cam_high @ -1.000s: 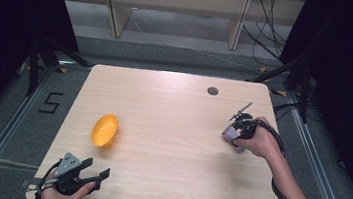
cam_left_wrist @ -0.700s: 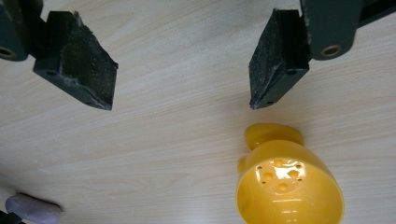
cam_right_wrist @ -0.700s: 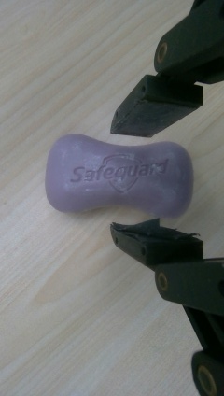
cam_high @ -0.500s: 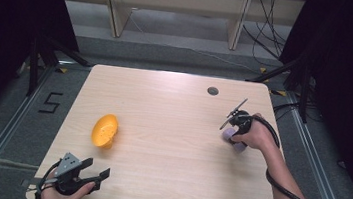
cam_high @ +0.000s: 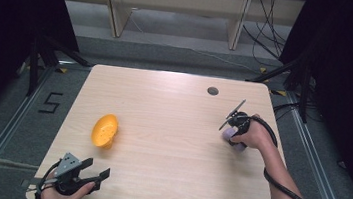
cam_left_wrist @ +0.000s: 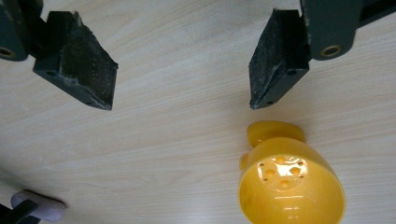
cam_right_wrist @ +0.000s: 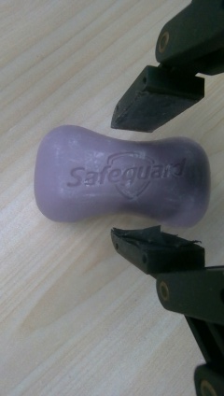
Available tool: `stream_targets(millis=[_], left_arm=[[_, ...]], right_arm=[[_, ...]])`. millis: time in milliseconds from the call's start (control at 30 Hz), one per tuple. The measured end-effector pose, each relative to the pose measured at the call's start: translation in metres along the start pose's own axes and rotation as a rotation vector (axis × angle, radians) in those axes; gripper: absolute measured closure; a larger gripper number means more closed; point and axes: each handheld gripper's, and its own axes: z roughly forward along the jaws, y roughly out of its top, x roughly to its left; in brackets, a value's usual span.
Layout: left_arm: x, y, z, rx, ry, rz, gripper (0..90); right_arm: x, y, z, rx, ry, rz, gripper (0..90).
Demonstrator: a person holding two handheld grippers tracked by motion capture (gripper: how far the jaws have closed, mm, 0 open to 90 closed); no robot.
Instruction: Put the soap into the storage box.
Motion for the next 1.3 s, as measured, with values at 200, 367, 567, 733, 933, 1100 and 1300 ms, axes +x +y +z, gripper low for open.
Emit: stream_targets(millis=[200,367,567,733,933,1100,1300], left_arm=[[-0.0001,-0.0004,0.0002,0.003,-0.004,-0.004,22.7],[-0.0010,-0.0006,0.0002,0.009,0.006,-0.013,22.7],[-0.0011,-0.0005,0.0000,0.011,0.009,-0.013,22.7],[-0.0008,-0.0004,0.0000,0.015,0.009,-0.008,22.7],[-0.0009,-0.0005,0.0004,0.013,0.006,-0.010,22.8],[-0.0008,-0.0002,0.0003,0.013,0.008,-0.010,22.7],[-0.0008,-0.0003,0.0003,0.013,0.008,-0.010,22.7]], right_arm=[[-0.0011,0.0011,0.0010,0.010,0.000,-0.004,40.5],[-0.0026,0.0018,0.0035,0.010,0.005,0.004,42.4],[-0.0041,0.0018,0.0068,0.018,0.010,0.015,44.9],[-0.0043,0.0020,0.0075,0.027,0.022,0.023,47.4],[-0.0055,0.0024,0.0079,0.031,0.023,0.024,48.2],[-0.0058,0.0034,0.0084,0.033,0.031,0.045,47.9],[-0.0059,0.0044,0.0102,0.040,0.031,0.043,47.7]])
